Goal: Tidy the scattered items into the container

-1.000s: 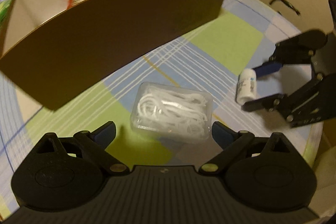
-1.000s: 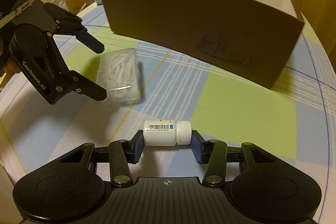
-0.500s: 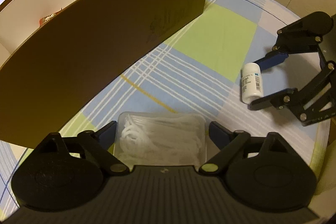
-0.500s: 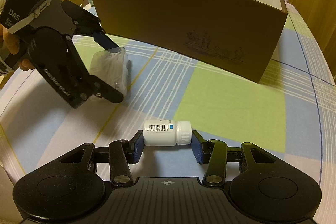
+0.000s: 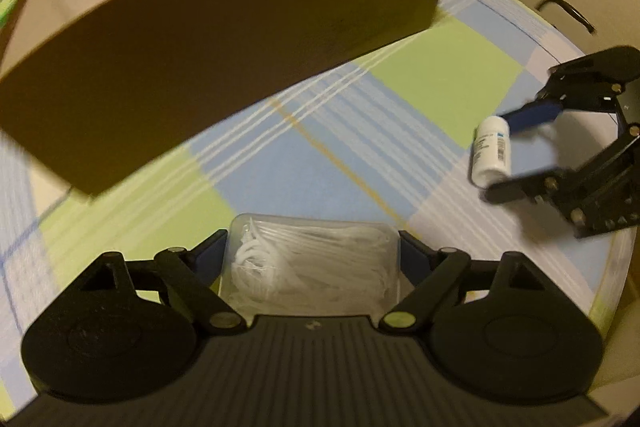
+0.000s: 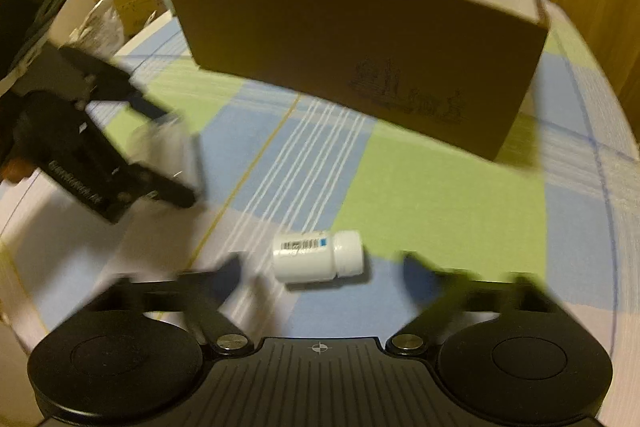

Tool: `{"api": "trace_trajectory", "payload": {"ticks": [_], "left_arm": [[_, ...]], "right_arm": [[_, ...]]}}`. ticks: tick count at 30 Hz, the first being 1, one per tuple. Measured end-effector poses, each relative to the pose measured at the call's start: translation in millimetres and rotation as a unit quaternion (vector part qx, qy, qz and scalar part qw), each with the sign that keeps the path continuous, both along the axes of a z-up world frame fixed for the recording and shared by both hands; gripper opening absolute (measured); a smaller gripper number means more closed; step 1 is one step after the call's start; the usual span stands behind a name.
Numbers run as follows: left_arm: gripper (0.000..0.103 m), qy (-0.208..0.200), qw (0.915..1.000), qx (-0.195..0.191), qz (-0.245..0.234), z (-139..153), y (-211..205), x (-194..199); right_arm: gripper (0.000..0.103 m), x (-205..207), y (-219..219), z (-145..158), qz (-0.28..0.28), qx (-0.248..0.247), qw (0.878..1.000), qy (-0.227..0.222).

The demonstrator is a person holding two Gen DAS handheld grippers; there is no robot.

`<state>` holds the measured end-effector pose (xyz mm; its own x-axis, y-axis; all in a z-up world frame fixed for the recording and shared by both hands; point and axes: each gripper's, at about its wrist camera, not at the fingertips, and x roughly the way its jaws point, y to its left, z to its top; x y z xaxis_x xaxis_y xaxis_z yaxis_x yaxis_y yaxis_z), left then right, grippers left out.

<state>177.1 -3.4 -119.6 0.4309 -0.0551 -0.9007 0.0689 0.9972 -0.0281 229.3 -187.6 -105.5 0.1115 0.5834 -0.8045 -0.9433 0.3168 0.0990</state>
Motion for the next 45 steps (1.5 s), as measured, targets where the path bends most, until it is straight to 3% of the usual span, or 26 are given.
{"api": "trace_trajectory", "payload": {"ticks": [7, 13, 28, 30, 35, 36, 45], "left_arm": [[0.085, 0.018, 0.9962, -0.004, 0.085, 1.6, 8.0, -33.1], [0.084, 0.036, 0.9848, -0.014, 0.169, 0.2, 18.9, -43.9], [0.083, 0.049, 0.9872, 0.016, 0.151, -1.1, 6.5, -42.9], [0.083, 0.049, 0.9877, 0.017, 0.148, -1.3, 6.2, -43.4], [0.083, 0.048, 0.9885, 0.019, 0.142, -0.9, 5.3, -46.1], [0.083, 0.048, 0.9885, 0.018, 0.142, -0.8, 5.5, -46.5], [0.083, 0.036, 0.99, 0.02, 0.135, 6.0, 6.2, -47.4]], "right_arm": [[0.096, -3.0, 0.8, -0.4, -0.001, 0.0, 1.0, 0.003], [0.096, -4.0, 5.3, -1.1, -0.006, -0.001, 1.0, -0.004], [0.095, -2.6, 8.8, -3.4, -0.006, -0.004, 1.0, -0.01], [0.076, -2.2, 10.5, -3.3, -0.001, -0.004, 1.0, -0.007], [0.072, -2.1, 12.6, -3.3, 0.0, -0.005, 1.0, -0.009], [0.05, -1.7, 13.5, -4.1, 0.004, -0.009, 1.0, -0.007], [0.049, -5.2, 17.0, 4.6, 0.022, -0.014, 1.0, -0.013]]}}
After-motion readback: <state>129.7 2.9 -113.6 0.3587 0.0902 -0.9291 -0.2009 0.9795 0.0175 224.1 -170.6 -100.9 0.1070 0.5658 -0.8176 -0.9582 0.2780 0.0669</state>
